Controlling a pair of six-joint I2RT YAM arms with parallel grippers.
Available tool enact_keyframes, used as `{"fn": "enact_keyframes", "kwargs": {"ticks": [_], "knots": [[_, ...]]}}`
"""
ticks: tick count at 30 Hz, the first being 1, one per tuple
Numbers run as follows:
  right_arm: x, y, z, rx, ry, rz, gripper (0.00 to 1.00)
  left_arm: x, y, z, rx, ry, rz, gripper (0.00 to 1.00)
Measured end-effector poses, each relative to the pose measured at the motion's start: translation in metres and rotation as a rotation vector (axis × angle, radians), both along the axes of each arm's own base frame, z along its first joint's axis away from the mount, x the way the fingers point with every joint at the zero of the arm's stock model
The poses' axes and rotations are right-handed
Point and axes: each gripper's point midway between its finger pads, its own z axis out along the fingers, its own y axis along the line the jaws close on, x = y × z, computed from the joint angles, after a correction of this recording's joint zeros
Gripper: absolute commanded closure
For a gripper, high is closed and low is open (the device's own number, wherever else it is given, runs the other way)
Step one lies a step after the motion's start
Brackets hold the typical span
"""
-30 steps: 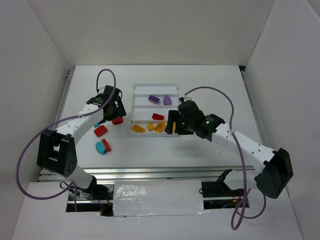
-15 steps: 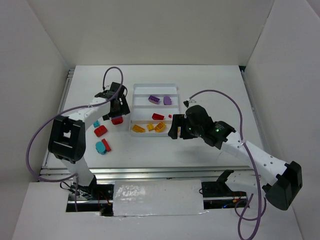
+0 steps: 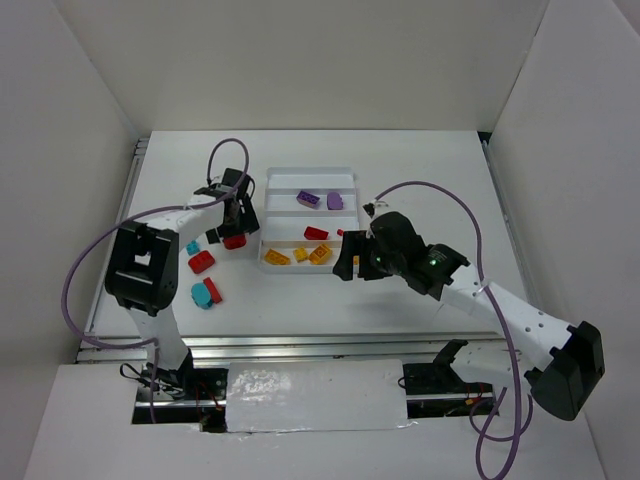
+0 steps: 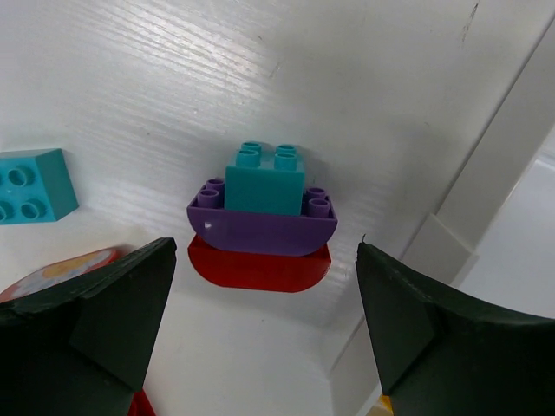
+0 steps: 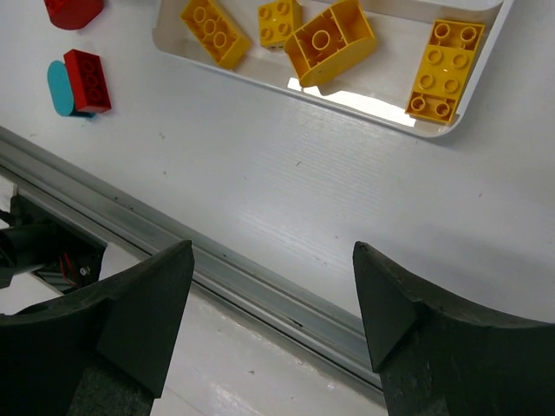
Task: Sort the legos into containers by color
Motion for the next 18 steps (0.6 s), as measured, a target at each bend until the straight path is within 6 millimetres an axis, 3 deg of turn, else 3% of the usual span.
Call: {"fn": "enact_keyframes", "kwargs": {"ticks": [4, 7, 8, 9, 12, 16, 18], "knots": [[-0.001, 0.001, -0.005, 0.003, 0.006, 0.007, 0.18, -0.001, -0.002, -0.019, -0.007, 0.027, -0.007, 0.13], [-0.003, 0.0, -0.009, -0.003, 0.013, 0.008, 0.18, -0.007, -0.002, -0.029, -0.01, 0.053, -0.006, 0.27], [-0.003, 0.0, -0.009, -0.003, 0.013, 0.009, 0.18, -0.007, -0.003, -0.029, -0.015, 0.05, -0.01, 0.36], [-0.003, 0.0, -0.009, -0.003, 0.013, 0.009, 0.18, -0.006, -0.003, -0.029, -0.016, 0.046, -0.012, 0.56], [-0.003, 0.001, -0.009, -0.002, 0.012, 0.009, 0.18, -0.005, -0.005, -0.029, -0.021, 0.046, -0.016, 0.77], [-0.002, 0.001, -0.008, 0.001, 0.009, 0.009, 0.18, -0.008, -0.007, -0.019, -0.037, 0.04, -0.03, 0.84], [-0.002, 0.002, -0.007, 0.004, 0.006, 0.009, 0.18, -0.008, -0.009, -0.001, -0.042, 0.006, -0.053, 0.88]]}}
